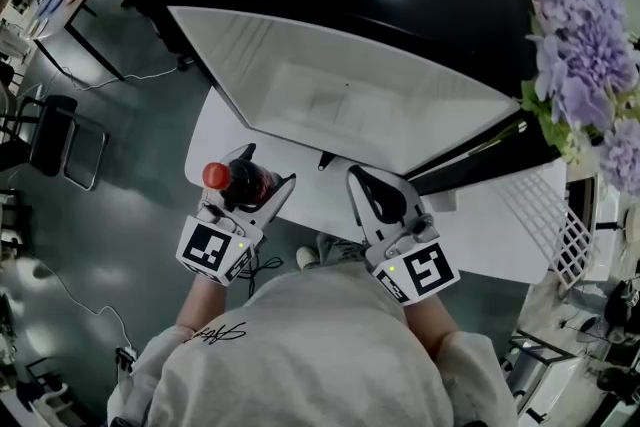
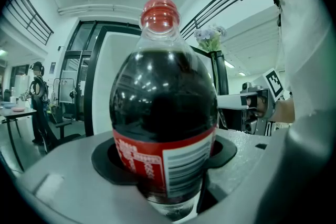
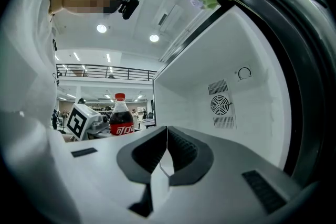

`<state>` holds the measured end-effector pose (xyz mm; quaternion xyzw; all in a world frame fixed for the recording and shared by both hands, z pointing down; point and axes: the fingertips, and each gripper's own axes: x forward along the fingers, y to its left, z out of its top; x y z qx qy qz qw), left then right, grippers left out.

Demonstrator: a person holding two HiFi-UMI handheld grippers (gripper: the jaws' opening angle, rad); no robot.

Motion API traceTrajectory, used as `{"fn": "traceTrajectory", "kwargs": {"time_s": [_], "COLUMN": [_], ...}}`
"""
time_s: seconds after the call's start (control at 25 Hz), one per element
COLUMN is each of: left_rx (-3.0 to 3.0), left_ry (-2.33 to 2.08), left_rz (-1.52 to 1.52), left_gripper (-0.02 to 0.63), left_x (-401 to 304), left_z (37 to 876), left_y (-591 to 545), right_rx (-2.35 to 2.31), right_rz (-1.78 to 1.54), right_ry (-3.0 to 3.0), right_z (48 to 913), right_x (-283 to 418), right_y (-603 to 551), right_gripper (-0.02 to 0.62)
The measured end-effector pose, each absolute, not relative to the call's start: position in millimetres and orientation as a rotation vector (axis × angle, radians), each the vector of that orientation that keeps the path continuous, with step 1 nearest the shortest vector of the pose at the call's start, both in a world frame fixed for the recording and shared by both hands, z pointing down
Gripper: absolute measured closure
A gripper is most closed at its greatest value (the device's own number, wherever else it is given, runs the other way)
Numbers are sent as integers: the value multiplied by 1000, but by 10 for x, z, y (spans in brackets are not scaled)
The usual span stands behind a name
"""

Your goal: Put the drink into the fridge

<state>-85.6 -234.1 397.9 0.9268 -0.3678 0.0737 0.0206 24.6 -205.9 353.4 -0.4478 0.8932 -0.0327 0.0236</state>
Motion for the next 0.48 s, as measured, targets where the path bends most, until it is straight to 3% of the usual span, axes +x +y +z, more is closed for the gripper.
{"fn": "traceTrajectory", "kwargs": {"time_s": [0.48], "left_rx": [2873], "left_ry": [-1155], "left_rz": [241], "left_gripper": [285], "left_x": [-740], "left_z": [4129], "left_y": [-2678], "right_rx": [-1395], "right_rz": [-106], "right_ry": [2771], "right_z": [3541], "right_x": [333], "right_y": [-2177], "right_gripper": [583]}}
